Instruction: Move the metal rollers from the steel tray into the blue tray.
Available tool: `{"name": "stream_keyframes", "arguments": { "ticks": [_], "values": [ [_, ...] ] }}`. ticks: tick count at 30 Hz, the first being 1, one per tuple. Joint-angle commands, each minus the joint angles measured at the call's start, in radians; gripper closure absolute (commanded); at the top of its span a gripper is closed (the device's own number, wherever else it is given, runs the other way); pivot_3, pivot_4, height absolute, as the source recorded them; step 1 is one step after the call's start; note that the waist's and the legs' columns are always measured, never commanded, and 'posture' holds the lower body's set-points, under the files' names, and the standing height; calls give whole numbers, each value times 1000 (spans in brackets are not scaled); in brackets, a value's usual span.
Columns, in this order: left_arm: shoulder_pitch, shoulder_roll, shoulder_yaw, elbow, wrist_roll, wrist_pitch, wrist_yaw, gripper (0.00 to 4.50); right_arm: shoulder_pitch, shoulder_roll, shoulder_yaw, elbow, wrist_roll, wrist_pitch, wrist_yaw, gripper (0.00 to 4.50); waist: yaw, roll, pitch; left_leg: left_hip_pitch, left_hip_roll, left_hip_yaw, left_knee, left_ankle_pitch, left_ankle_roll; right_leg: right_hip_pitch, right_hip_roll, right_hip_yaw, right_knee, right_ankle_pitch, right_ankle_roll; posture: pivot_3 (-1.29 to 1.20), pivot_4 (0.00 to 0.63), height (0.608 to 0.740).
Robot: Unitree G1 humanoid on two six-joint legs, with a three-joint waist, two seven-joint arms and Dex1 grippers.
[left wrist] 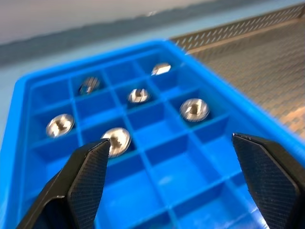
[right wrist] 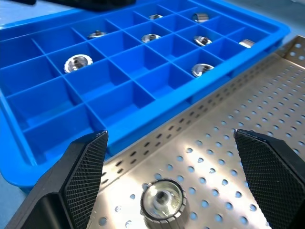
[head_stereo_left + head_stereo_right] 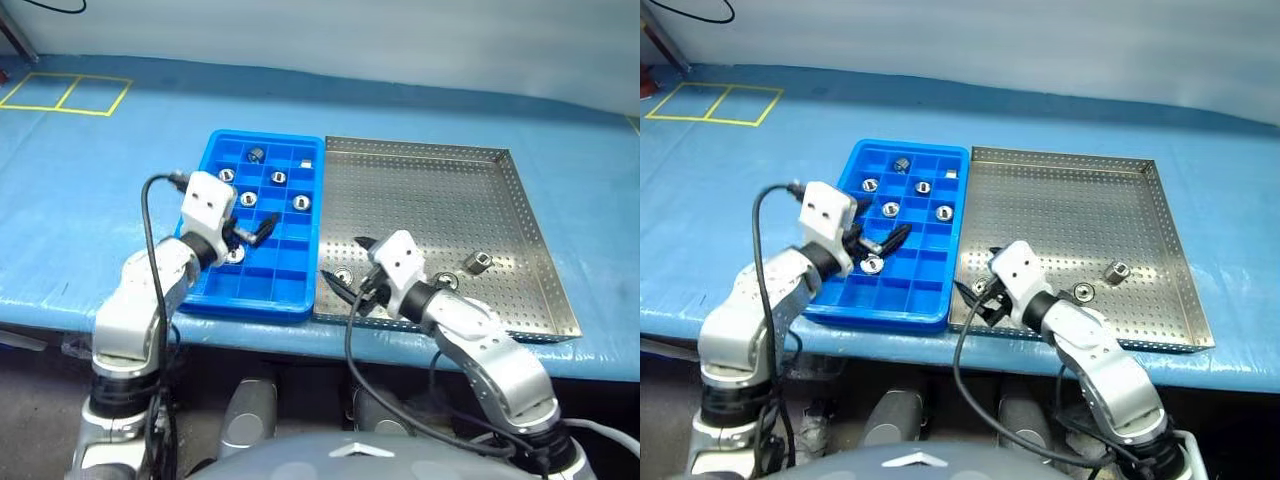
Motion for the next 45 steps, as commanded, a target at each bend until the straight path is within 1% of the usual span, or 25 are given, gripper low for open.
{"name": "stream_keyframes", "arguments": {
  "ticks": [1,5,8,12,17,21,24,27,31,36,41,42,43,45],
  "values": [
    [-99,45,-39,58,-46,-74,-120,8,34,-37,-92,-74,24,27,6,0,-6,0,0,0,0,0,0,0,0,0,0,0,0,0,0,45,150,740],
    [-233,134,-202,235,-28,-194,-362,8,84,-71,-174,-91,9,46,-19,0,-21,0,0,0,0,1,0,0,0,0,0,0,0,0,0,7,150,740],
    [-313,164,-306,361,-3,-280,-510,8,104,-70,-204,-101,6,51,-40,0,-37,0,0,0,0,1,0,0,0,0,0,1,-1,0,0,-26,150,740],
    [-446,142,-439,569,68,-402,-673,8,133,-49,-206,-120,1,53,-73,0,-55,0,0,0,0,1,0,0,0,-1,1,2,0,0,0,-63,150,740],
    [-563,89,-545,762,150,-511,-802,8,163,-17,-189,-141,-5,53,-107,0,-77,0,0,-1,0,2,0,0,1,-1,1,2,0,0,0,-105,150,740],
    [-630,50,-618,874,211,-582,-907,8,180,4,-180,-151,-12,48,-129,0,-91,0,0,-2,0,2,0,-1,1,-2,1,3,0,0,0,-132,150,740],
    [-661,30,-661,923,237,-622,-1000,8,189,17,-174,-154,-18,41,-143,0,-104,1,0,-2,0,2,0,-1,1,-2,1,4,0,0,0,-151,150,740],
    [-685,12,-701,967,283,-668,-1055,8,195,30,-169,-156,-25,33,-154,0,-111,1,0,-1,0,2,0,-1,1,-2,2,4,0,0,0,-165,150,740],
    [-708,-8,-740,1027,353,-725,-1086,8,196,43,-164,-156,-34,24,-163,0,-121,1,0,-1,0,2,0,-1,1,-2,2,4,1,0,1,-176,150,740],
    [-739,-38,-772,1107,446,-780,-1068,8,200,56,-158,-151,-40,9,-168,0,-127,1,0,-1,0,2,0,-1,1,-2,2,4,1,0,1,-178,150,740],
    [-760,-64,-796,1152,511,-816,-1081,8,193,60,-152,-143,-44,0,-167,0,-147,1,0,-1,1,2,0,-1,1,-2,2,5,1,0,1,-176,150,740],
    [-761,-66,-798,1157,521,-822,-1085,368,192,60,-152,-142,-44,-1,-167,0,-149,1,0,-1,1,2,0,-1,2,-2,3,5,2,0,1,-177,150,740],
    [-765,-69,-805,1163,533,-832,-1087,539,190,60,-155,-141,-43,-4,-167,0,-151,1,0,-1,1,2,0,-1,2,-2,3,5,2,0,1,-177,150,740],
    [-769,-77,-810,1171,550,-841,-1095,1188,188,60,-156,-137,-45,-8,-167,0,-151,1,0,-1,1,2,0,-1,2,-2,3,5,2,0,1,-177,150,740]
  ]
}}
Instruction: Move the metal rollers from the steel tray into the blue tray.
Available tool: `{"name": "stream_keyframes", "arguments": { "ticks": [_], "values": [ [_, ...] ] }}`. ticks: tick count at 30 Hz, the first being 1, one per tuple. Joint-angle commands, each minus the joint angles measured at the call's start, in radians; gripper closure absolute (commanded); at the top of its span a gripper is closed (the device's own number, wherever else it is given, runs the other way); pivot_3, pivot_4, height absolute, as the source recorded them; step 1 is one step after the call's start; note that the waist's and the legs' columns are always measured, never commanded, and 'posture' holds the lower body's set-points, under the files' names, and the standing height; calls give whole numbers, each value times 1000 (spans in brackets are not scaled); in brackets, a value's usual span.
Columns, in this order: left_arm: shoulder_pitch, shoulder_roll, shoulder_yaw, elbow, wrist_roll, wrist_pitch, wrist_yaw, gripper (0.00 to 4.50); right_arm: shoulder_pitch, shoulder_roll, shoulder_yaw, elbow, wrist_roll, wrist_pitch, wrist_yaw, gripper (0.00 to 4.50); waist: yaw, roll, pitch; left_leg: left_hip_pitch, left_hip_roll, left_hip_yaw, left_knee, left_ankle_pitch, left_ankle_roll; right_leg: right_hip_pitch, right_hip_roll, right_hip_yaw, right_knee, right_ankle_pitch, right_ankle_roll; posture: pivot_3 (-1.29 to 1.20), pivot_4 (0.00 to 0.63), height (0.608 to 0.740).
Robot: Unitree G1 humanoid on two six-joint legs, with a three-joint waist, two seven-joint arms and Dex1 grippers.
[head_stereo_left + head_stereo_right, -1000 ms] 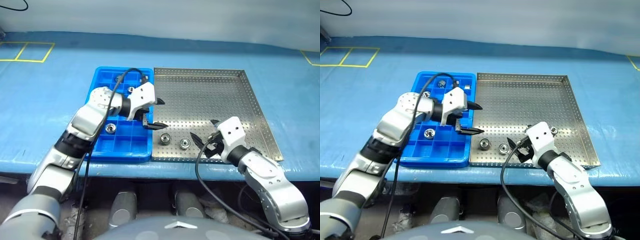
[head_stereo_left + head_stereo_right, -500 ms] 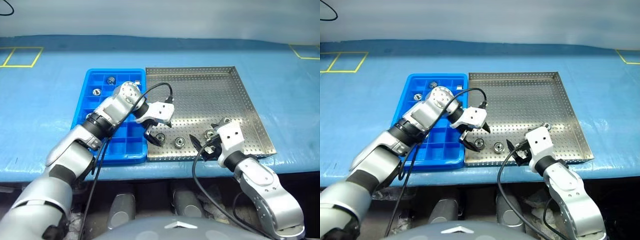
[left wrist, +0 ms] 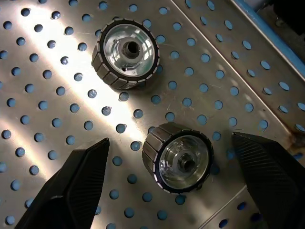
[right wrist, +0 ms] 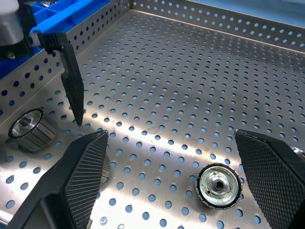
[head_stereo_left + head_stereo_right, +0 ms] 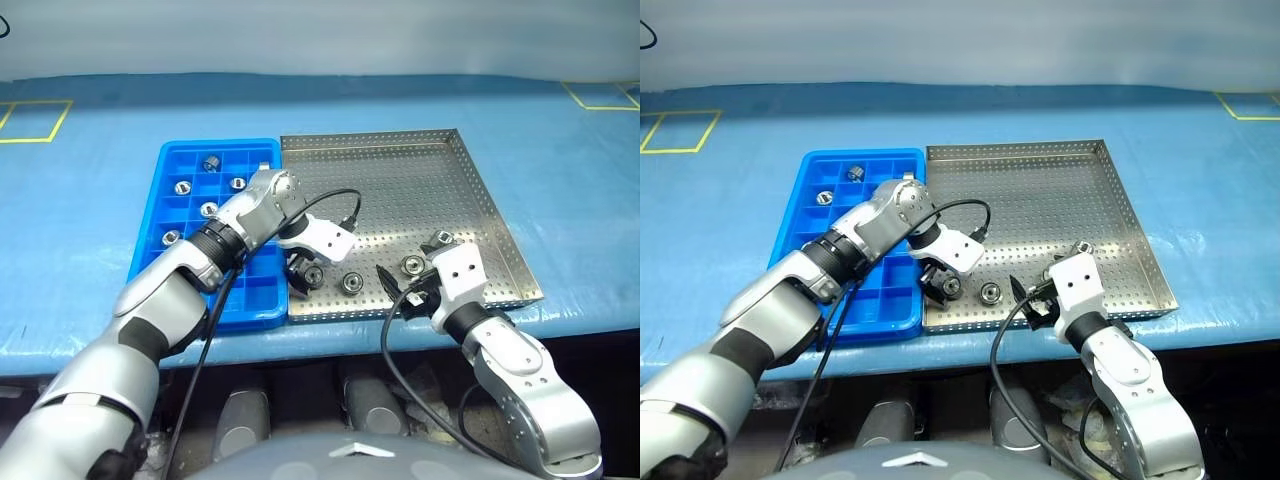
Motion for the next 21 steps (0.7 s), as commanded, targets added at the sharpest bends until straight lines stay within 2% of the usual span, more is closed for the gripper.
{"name": "stream_keyframes", "arguments": {
  "ticks": [1,4,5,11,17,21],
  "values": [
    [-30,-9,-6,14,36,-26,-25,1529,-12,4,-5,-17,-7,-30,-1,0,0,0,0,0,0,0,0,0,0,0,0,0,0,0,0,-178,150,740],
    [-31,-18,-4,20,49,-31,-33,2495,-14,7,0,-15,-9,-34,-3,0,1,0,0,0,0,0,0,0,0,0,0,0,0,0,0,-182,150,740],
    [-30,-21,1,21,50,-31,-28,2610,-15,8,1,-15,-9,-34,-3,0,1,0,0,0,0,0,0,0,0,0,0,0,0,0,0,-182,150,740],
    [-9,-42,123,-5,-12,33,75,2611,-20,12,11,-13,-9,-29,-1,0,3,0,0,-1,0,0,0,0,0,0,0,1,0,0,1,-161,150,740],
    [75,-38,343,-147,-92,182,336,2611,-50,6,27,0,-3,-20,11,0,8,0,0,0,0,-1,0,0,0,0,0,1,1,0,2,-109,150,740],
    [204,-39,530,-343,-147,338,564,2611,-91,-1,56,24,3,-18,36,0,14,1,0,0,0,-1,0,0,0,0,0,1,2,3,7,-66,150,740]
  ]
}}
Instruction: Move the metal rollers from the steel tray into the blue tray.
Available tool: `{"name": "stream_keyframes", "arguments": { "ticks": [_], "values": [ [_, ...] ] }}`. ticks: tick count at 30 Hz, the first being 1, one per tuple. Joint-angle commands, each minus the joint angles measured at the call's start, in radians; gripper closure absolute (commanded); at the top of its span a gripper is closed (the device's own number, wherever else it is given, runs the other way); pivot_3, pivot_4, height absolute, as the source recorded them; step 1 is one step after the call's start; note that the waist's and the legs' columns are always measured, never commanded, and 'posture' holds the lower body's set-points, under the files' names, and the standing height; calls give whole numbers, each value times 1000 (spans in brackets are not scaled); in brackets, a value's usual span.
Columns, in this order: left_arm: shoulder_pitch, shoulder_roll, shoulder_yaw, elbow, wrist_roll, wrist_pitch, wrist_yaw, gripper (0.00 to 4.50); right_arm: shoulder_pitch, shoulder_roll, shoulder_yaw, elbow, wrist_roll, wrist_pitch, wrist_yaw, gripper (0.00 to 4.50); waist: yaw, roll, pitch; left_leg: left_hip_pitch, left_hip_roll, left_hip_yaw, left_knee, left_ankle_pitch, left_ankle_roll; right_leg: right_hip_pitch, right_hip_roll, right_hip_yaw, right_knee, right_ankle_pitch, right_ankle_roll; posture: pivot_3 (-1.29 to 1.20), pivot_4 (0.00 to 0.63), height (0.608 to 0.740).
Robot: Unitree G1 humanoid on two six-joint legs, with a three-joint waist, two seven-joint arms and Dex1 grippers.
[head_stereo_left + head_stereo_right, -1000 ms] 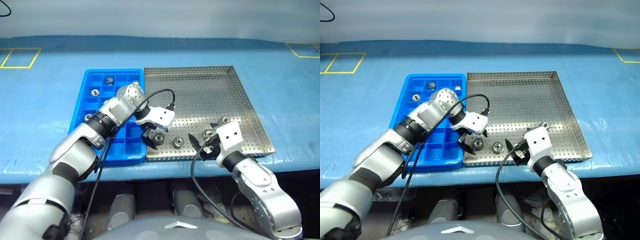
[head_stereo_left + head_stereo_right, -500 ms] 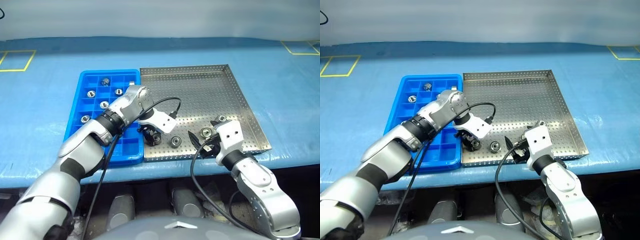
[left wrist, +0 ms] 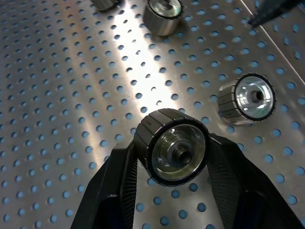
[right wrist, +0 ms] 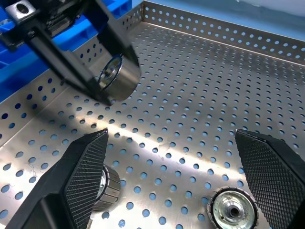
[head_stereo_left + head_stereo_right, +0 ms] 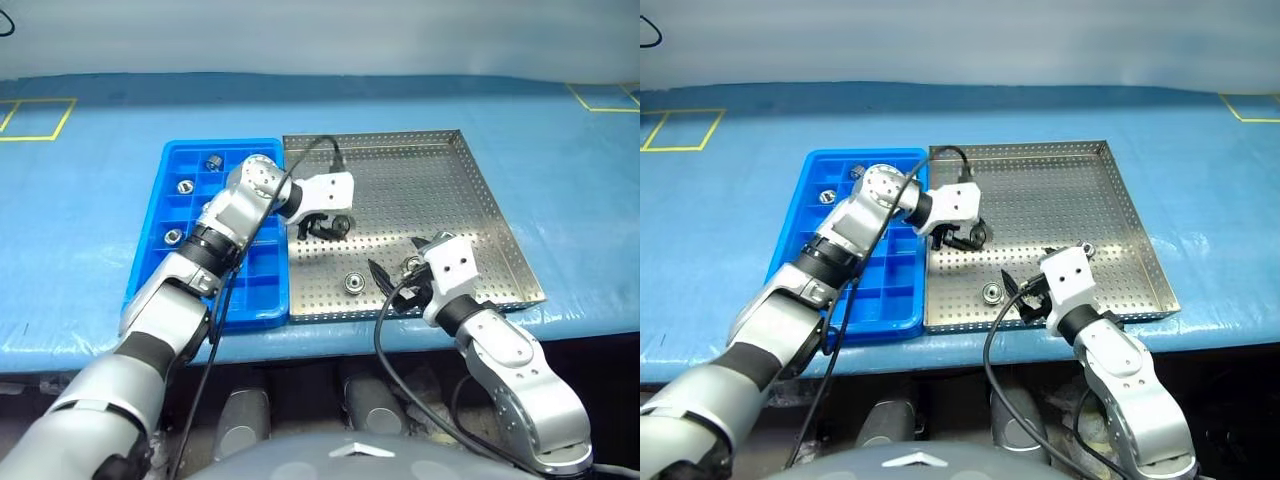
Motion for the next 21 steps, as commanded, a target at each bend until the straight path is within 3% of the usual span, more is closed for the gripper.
{"name": "stream_keyframes", "arguments": {
  "ticks": [1,10,13,21],
  "values": [
    [100,3,160,-202,-58,120,186,2611,-42,-12,26,5,4,-1,26,0,4,0,0,0,0,0,0,0,0,0,0,0,0,0,0,-56,150,740],
    [499,-51,436,-736,-57,224,632,2611,-176,-18,119,97,24,-11,107,0,74,0,0,2,0,-1,1,0,-1,1,-1,-2,3,0,0,66,150,740],
    [616,-136,507,-884,-61,252,783,2611,-215,-21,151,134,26,-24,143,0,104,0,0,2,-1,-2,1,0,-1,3,-2,-3,1,0,0,118,150,740],
    [942,-201,534,-1066,-41,254,939,2611,-307,5,227,268,27,-100,235,0,148,-1,0,3,-1,-2,1,0,-1,6,-3,-5,-3,-1,-5,216,150,740]
  ]
}}
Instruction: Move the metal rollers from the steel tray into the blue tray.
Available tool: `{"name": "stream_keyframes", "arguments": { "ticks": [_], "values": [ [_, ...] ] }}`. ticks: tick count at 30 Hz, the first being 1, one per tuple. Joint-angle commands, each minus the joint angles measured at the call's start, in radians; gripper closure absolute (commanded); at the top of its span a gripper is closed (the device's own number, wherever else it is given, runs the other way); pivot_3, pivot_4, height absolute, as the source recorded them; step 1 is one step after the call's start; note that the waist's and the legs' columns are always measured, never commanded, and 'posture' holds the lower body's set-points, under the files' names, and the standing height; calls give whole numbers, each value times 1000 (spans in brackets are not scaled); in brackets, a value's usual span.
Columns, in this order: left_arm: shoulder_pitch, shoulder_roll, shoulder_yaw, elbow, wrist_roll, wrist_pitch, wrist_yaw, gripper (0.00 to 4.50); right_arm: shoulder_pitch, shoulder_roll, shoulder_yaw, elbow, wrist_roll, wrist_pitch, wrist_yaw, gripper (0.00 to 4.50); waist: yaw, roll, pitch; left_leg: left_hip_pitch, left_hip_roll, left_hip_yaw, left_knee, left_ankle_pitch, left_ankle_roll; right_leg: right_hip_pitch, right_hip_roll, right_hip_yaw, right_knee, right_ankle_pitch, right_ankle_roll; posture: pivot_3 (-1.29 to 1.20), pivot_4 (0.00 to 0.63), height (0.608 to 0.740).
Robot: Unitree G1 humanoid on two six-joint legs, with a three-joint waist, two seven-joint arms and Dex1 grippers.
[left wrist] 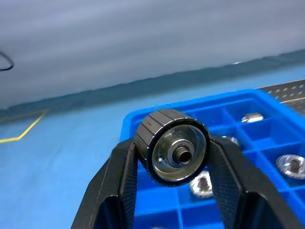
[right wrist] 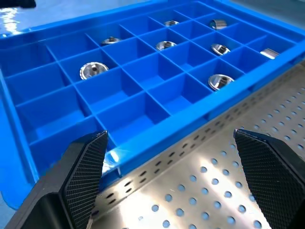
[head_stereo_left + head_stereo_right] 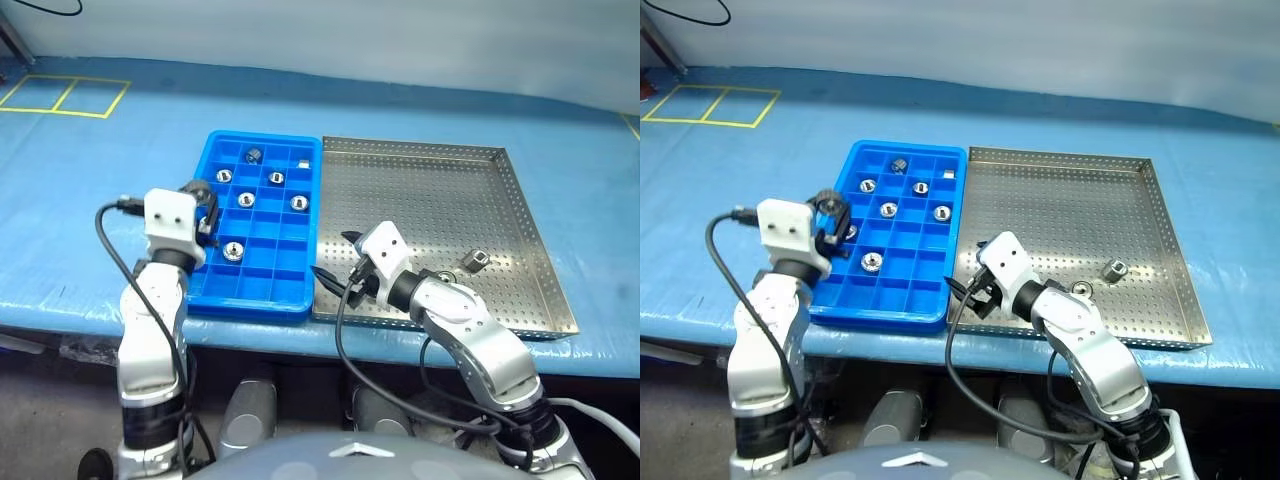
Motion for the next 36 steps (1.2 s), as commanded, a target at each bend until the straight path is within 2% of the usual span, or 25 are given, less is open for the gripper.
{"name": "stream_keyframes", "arguments": {
  "ticks": [1,5,11,18,23,26,30,36],
  "values": [
    [73,1,4,-84,-5,-1,33,2611,-38,18,21,39,5,-54,34,0,9,0,0,0,0,0,0,0,0,0,0,0,0,0,-1,232,150,740],
    [159,-1,6,-135,-27,49,44,2611,-62,31,39,81,5,-77,63,0,24,0,0,0,1,-1,0,0,0,0,0,-1,0,-1,-2,256,150,740],
    [241,11,-55,-224,-37,134,39,2611,-70,38,51,98,4,-89,84,0,42,0,0,-1,1,0,-1,0,0,-1,0,-2,-1,-1,-3,283,150,740],
    [275,40,-103,-258,-23,212,47,2611,-73,46,52,104,0,-93,90,0,49,0,0,-1,1,0,-2,0,-1,-3,0,-2,-1,-2,-3,287,150,740],
    [269,41,-109,-257,-20,213,79,986,-59,45,38,89,-2,-89,81,0,52,0,0,-2,1,0,-2,0,-1,-3,0,-2,-1,-2,-4,287,150,740],
    [213,26,-98,-238,-43,184,93,22,-48,35,16,70,0,-81,72,0,56,0,0,-2,1,0,-2,0,-1,-4,0,-2,-1,-2,-4,260,150,740],
    [115,17,-106,-188,-91,133,75,22,-36,19,-49,27,12,-39,42,0,59,0,0,-2,1,0,-1,0,-1,-3,0,-2,-1,-2,-4,210,150,740],
    [12,27,-159,-52,-144,-10,21,22,-18,-25,-216,-42,7,95,-51,0,49,0,0,-3,1,1,-2,0,-1,-4,0,-1,-1,-2,-4,134,150,740]
  ]
}}
